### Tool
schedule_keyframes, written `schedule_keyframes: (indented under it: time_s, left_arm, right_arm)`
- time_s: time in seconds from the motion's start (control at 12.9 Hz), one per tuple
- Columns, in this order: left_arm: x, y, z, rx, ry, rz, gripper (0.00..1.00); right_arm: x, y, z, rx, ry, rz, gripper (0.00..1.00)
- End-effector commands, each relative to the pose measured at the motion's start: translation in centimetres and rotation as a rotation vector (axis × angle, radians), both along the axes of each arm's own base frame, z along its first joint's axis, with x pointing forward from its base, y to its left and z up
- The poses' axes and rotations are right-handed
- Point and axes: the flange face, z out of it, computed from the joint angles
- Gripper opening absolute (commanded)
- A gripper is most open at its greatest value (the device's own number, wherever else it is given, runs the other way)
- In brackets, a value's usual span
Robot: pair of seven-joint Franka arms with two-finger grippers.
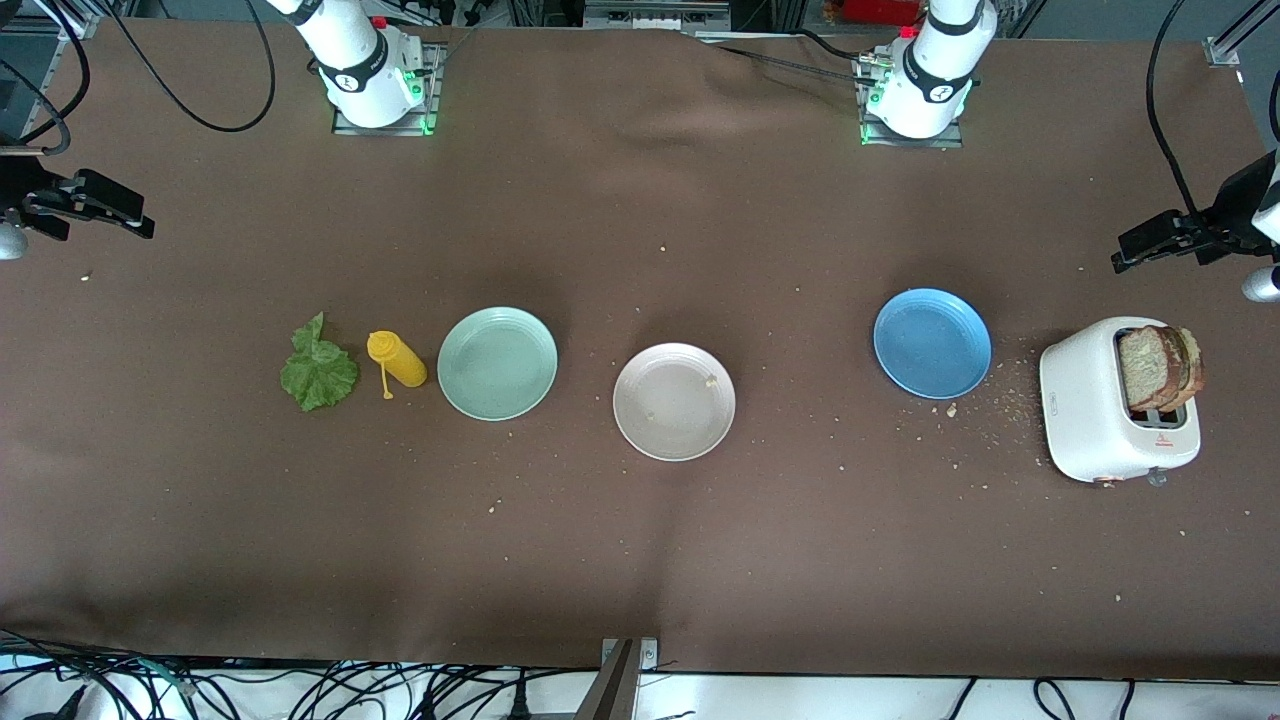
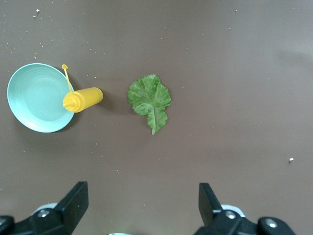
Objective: Make sandwich in beige plate with both arms
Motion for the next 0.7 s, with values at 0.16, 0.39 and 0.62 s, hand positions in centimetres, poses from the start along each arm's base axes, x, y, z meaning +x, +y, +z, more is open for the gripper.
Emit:
schedule_keyframes:
  time_s: [0.16, 0.39, 0.62]
  left_arm:
    - [0.07, 0.00, 0.31, -0.017, -0.009, -0.017, 1.00]
    - [0.09, 0.00, 0.32, -0.017, -0.010, -0.017, 1.00]
    - [0.23, 0.03, 0.07, -0.015, -0.012, -0.017, 1.00]
  right_arm:
    - [-0.13, -0.11, 0.64, -0.015, -0.002, 0.003, 1.00]
    - [-0.13, -0.11, 0.64, -0.015, -0.002, 0.003, 1.00]
    - [-0.15, -0.11, 0.63, -0.015, -0.001, 0.003, 1.00]
